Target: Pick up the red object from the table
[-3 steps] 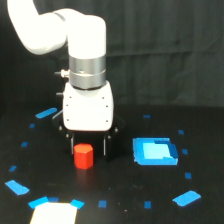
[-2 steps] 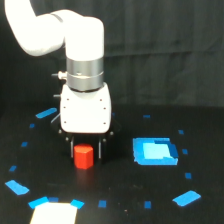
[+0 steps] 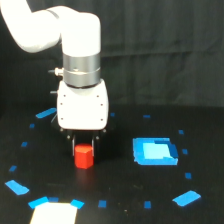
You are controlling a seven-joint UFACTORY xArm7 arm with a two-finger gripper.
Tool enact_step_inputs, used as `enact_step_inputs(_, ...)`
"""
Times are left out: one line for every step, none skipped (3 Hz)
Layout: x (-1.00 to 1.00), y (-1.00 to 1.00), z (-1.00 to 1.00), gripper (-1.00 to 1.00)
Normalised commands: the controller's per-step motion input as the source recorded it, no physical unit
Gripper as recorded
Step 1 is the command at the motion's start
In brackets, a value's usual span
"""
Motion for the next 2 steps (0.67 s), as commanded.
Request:
enact_step_inputs(0.12,0.46,1.0,-0.74)
enact_step_inputs(1.0,0.22,1.0,-1.0)
